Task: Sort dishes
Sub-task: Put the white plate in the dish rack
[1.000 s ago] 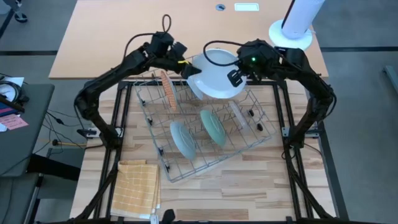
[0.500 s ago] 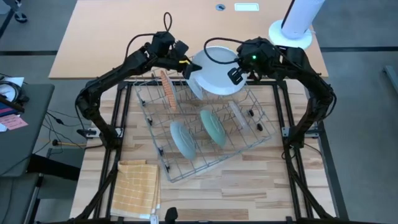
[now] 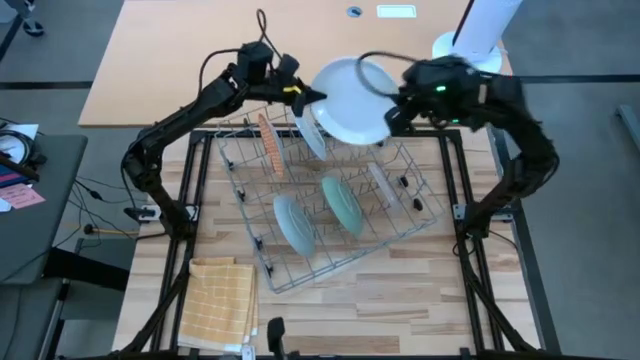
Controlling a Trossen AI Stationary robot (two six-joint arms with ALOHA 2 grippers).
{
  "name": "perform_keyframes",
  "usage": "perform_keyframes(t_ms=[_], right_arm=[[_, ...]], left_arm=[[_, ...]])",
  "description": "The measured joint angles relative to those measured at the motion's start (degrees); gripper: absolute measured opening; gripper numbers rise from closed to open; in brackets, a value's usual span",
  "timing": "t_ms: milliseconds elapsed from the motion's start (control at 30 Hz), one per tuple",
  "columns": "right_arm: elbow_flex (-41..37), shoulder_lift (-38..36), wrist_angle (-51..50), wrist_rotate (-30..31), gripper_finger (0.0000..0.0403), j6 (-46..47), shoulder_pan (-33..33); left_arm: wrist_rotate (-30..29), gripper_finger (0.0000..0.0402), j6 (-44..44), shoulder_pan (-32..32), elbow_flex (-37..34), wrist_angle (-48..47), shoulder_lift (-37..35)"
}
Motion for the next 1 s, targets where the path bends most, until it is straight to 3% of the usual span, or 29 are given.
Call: perform_keyframes(t_ms=[167, 367, 500, 600, 767, 1000], right_arm=[[0.0, -4.5, 6.3, -0.2, 0.0164, -0.6, 0.1], [0.0, -7.7, 17.0, -0.2, 0.0207, -6.8, 0.1], [0.0, -6.9, 24.7, -0.5, 0.0225, -20.5, 0.8], [-0.1, -5.2, 30.4, -1.1, 0.0230, -31.4, 0.9], [-0.1, -2.4, 38.8, -1.1, 0.0225, -28.7, 0.8], [-0.1, -1.6, 35.5, -1.1, 0.0223, -19.1, 2.6]], left_arm=[[3.2, 0.0010, -2.0, 3.0, 0.0, 3.6, 1.2], [12.3, 0.0010, -7.6, 4.9, 0.1, 11.0, 3.1], [18.5, 0.0010, -13.2, 4.8, 0.1, 17.1, 6.1], [19.9, 0.0009, -14.6, 4.7, 0.1, 20.9, 7.7], [17.7, 0.0008, -3.1, 4.7, 0.1, 25.3, 9.5], [15.5, 0.0007, 16.6, 4.8, 1.9, 29.0, 9.3]])
